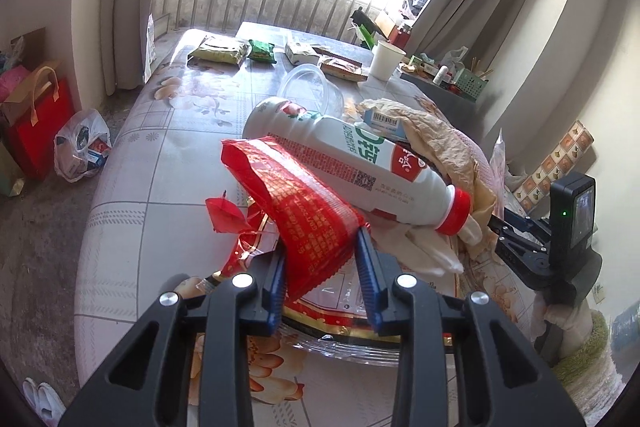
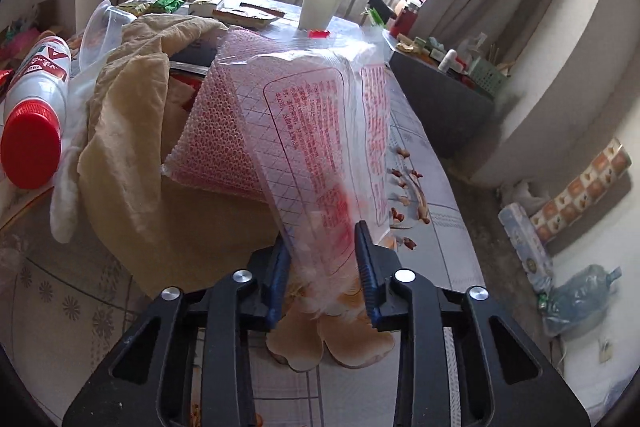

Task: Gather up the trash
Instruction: 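Grasp the red wrapper with the left tool while the right tool grasps the clear bag, then carry both items over the wastebasket and open both tools to drop them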

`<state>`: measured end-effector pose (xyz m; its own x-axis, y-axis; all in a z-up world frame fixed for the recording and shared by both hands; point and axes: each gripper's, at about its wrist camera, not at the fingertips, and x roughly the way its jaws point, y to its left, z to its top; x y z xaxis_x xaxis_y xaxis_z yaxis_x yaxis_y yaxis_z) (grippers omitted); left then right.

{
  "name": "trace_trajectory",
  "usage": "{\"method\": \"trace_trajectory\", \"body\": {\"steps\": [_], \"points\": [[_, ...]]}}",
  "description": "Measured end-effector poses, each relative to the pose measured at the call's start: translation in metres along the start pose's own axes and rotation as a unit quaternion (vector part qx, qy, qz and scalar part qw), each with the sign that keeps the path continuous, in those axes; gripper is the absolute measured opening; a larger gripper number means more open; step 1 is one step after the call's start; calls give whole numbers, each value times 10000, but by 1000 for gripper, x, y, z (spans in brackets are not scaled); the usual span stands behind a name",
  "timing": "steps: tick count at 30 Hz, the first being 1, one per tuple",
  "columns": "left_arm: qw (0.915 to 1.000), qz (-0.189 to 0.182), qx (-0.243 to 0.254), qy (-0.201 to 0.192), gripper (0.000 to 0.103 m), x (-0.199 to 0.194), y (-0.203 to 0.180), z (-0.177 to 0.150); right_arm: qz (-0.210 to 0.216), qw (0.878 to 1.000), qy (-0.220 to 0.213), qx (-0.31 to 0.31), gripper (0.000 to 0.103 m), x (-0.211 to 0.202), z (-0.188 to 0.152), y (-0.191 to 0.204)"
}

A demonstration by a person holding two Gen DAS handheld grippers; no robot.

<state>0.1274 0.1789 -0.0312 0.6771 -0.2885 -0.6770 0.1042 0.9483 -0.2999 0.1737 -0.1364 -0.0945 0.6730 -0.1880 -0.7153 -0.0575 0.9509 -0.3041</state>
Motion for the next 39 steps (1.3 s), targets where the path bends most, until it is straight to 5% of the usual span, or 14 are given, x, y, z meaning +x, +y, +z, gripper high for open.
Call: {"method": "trace_trajectory", "body": {"steps": [4, 14, 21, 24, 30, 39], "points": [[9999, 49, 33, -132, 31, -8, -1, 0, 107, 9994, -72, 323, 4, -9, -3, -13], [9982, -128, 243, -530, 31, -39, -26, 5, 866, 9815, -427, 1652, 2, -49, -10, -76], [9902, -774, 823, -816, 31, -52, -91, 25, 1263, 9559, -757, 2542, 2, -82, -32, -131], [9831, -1116, 1199, -812, 31, -48, -132, 31, 1367, 9414, -899, 2949, 2, -95, -48, -161], [9643, -2031, 1670, -305, 31, -19, -218, 40, 902, 9179, -1041, 3721, 2, -116, -96, -230], [9132, -3031, 2466, 1155, 31, 60, -375, 36, 23, 8682, -667, 4917, 2, -111, -190, -314]]}}
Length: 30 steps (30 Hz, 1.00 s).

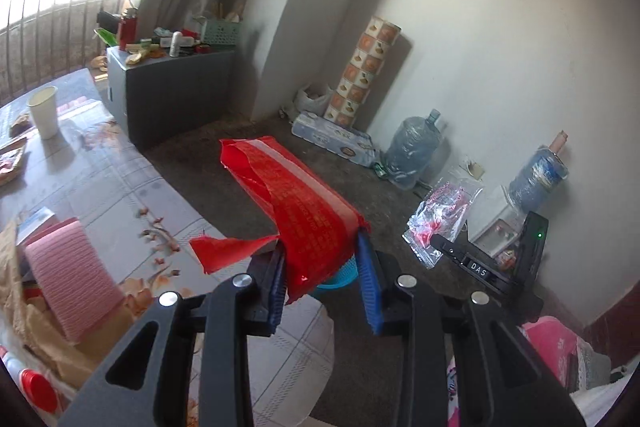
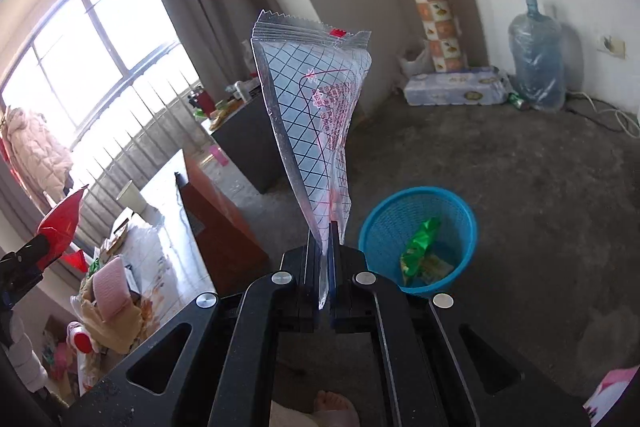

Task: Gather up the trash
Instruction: 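Carry both items over the wastebasket and open both tools to drop them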

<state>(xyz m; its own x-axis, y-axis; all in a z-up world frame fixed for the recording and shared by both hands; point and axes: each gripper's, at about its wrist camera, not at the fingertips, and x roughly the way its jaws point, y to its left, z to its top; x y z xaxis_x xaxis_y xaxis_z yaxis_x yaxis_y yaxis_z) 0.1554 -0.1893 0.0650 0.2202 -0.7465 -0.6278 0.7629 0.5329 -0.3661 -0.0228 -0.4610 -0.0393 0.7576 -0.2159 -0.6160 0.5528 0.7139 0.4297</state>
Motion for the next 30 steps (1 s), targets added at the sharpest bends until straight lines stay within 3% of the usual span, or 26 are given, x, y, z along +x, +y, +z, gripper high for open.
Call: {"method": "trace_trajectory", "body": {"steps": [4, 8, 13, 16, 20, 23, 25, 27, 30], "points": [[9962, -259, 26, 830, 31, 83, -20, 24, -206, 9987, 240, 394, 2, 27, -4, -29], [9825, -465, -180, 1796, 31, 177, -25, 36, -234, 9951, 676, 679, 2, 69, -12, -58], [9523, -384, -688, 2949, 32, 301, -9, 35, -256, 9857, 1281, 1067, 2, 124, -23, -91], [9283, -308, -1367, 3445, 32, 367, 11, 27, -258, 9800, 1509, 1268, 2, 151, -26, -106], [8990, -273, -2227, 3760, 32, 432, 35, 14, -305, 9745, 1706, 1424, 2, 180, -29, -118], [8812, -200, -2829, 3783, 36, 466, 49, 6, -360, 9720, 1772, 1500, 4, 201, -30, -126], [8750, -66, -3100, 3718, 53, 480, 58, 2, -382, 9705, 1818, 1537, 16, 217, -30, -133], [8737, 81, -3254, 3616, 60, 484, 62, 1, -418, 9664, 1957, 1615, 32, 233, -34, -138], [8665, -132, -3375, 3676, 64, 489, 64, -1, -518, 9659, 1974, 1592, 35, 244, -37, -139]]}}
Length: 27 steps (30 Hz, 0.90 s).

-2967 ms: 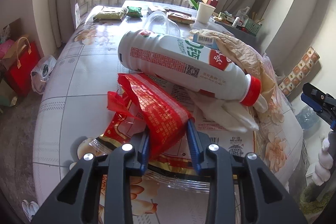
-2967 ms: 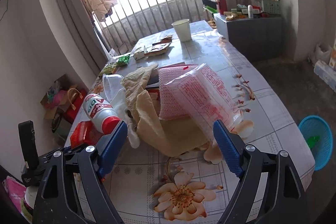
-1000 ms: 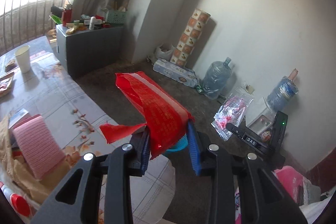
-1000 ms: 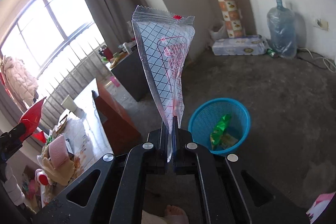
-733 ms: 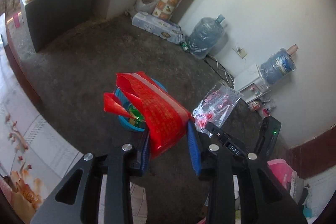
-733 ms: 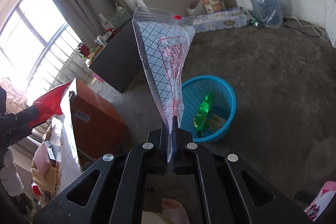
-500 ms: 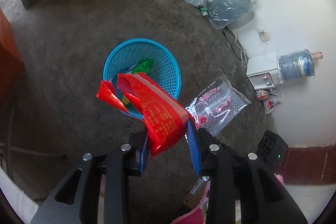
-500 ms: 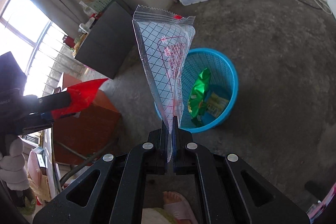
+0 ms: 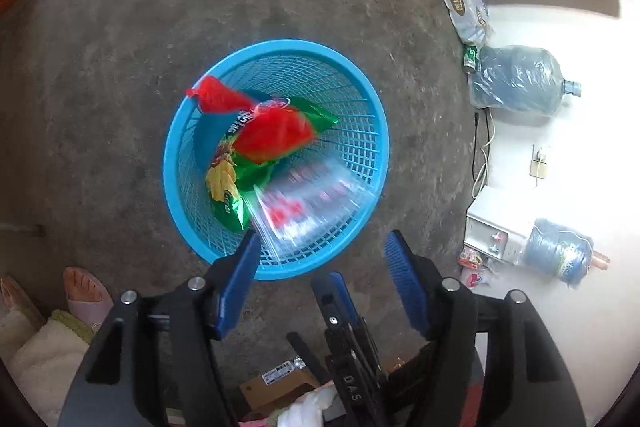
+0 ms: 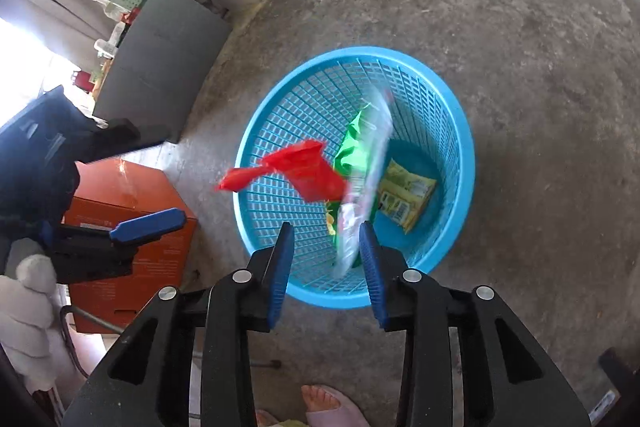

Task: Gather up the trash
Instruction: 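Carry both items over the wastebasket and open both tools to drop them, then lower the right tool into the wastebasket and push the trash down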

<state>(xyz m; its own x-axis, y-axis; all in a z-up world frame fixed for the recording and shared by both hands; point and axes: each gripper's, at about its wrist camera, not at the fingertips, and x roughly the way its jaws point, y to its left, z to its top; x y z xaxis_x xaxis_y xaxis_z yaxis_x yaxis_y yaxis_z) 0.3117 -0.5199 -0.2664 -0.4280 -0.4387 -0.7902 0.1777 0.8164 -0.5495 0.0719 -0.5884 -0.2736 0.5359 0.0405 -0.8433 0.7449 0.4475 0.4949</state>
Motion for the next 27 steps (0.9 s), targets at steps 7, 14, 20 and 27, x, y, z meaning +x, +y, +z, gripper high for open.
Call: {"method": "trace_trajectory", "body": {"steps": [7, 14, 20, 27], "points": [[9998, -102, 161, -92, 64, -18, -1, -3, -54, 9998, -192, -23, 42, -3, -9, -2], [9978, -427, 386, -324, 64, -63, -8, -27, -102, 9990, -419, -113, 42, -18, -10, -5], [9935, -678, 776, -477, 64, -119, -9, -66, -41, 9986, -511, -119, 42, -32, -9, -8], [9794, -467, 1663, -1048, 64, -214, 7, -136, -576, 9911, 80, -1196, 59, 13, 6, 43]]}}
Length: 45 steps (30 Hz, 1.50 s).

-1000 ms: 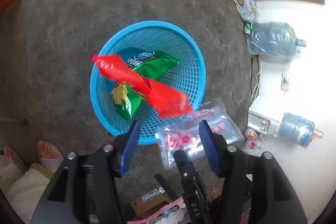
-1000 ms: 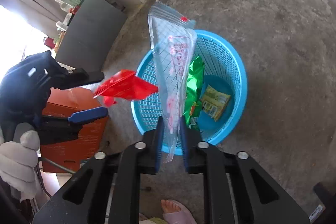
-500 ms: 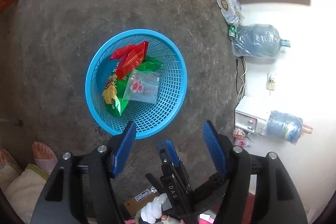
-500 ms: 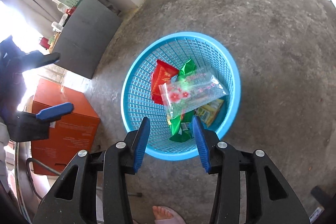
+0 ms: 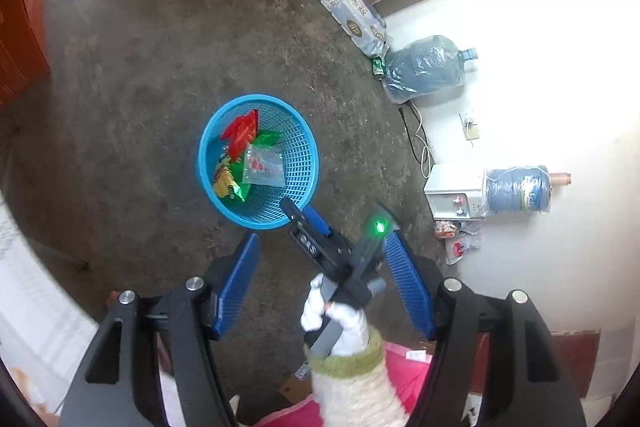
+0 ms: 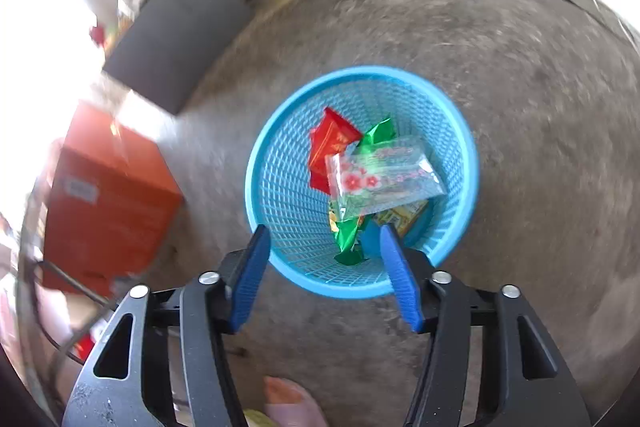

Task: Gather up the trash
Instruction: 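Lower the right tool into the wastebasket and push the trash down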

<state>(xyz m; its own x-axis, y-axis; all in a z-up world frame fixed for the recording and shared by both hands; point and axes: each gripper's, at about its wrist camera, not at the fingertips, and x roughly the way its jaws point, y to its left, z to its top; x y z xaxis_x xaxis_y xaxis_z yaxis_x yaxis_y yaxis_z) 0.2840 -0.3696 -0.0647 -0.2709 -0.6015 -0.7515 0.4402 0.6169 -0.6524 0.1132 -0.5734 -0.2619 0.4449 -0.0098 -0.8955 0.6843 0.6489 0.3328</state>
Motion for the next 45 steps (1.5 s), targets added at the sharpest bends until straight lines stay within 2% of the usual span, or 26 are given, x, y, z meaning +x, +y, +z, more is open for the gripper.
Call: {"method": "trace_trajectory", "body": {"steps": [2, 4, 8, 9, 10, 13, 14, 15, 17, 21, 23, 26, 28, 31, 36, 41, 43, 45], "points": [[9997, 47, 138, -192, 64, -34, 8, -18, -262, 9983, 297, -437, 62, 28, 12, 18], [9991, 34, 141, -395, 64, -67, 22, -36, -703, 9938, 453, -728, 63, 58, 24, 29], [9953, 108, -71, -959, 64, -129, 59, -69, -1358, 9840, 769, -861, 62, 114, 41, 31], [9938, 183, -139, -1086, 64, -141, 69, -77, -1464, 9813, 870, -895, 56, 126, 43, 30], [9919, 257, -229, -1221, 64, -154, 79, -83, -1582, 9785, 949, -925, 46, 137, 44, 28], [9873, 464, -480, -1439, 64, -186, 105, -108, -1798, 9745, 1100, -774, 29, 151, 46, 13], [9857, 542, -518, -1506, 64, -196, 111, -117, -1810, 9757, 1066, -623, 14, 149, 46, 5], [9840, 602, -539, -1589, 64, -207, 116, -125, -1751, 9785, 1003, -436, 5, 143, 46, -3], [9804, 694, -612, -1738, 64, -226, 128, -140, -1409, 9865, 824, 84, 2, 125, 44, -24], [9714, 608, -914, -2107, 64, -255, 152, -163, -627, 9897, 639, 1117, 0, 96, 34, -70], [9666, 540, -1052, -2273, 64, -265, 165, -172, -604, 9875, 644, 1305, 0, 87, 27, -85], [9611, 414, -1253, -2425, 64, -273, 177, -181, -568, 9895, 585, 1192, 10, 73, 24, -90], [9576, 297, -1337, -2534, 64, -279, 185, -187, -409, 9930, 433, 1017, 31, 64, 26, -83], [9512, 257, -1375, -2751, 64, -290, 187, -194, -324, 9962, 397, 701, 33, 65, 35, -61], [9458, 268, -1565, -2832, 64, -307, 200, -204, -552, 9967, 488, 338, 43, 99, 59, -25], [9352, 625, -1775, -3000, 64, -324, 214, -218, -812, 9940, 726, 117, 40, 155, 72, -4], [9307, 674, -1892, -3057, 64, -329, 222, -223, -661, 9922, 984, 379, 26, 178, 70, -7], [9263, 732, -2011, -3101, 64, -333, 230, -227, -316, 9888, 1183, 858, 17, 196, 64, -14]]}}
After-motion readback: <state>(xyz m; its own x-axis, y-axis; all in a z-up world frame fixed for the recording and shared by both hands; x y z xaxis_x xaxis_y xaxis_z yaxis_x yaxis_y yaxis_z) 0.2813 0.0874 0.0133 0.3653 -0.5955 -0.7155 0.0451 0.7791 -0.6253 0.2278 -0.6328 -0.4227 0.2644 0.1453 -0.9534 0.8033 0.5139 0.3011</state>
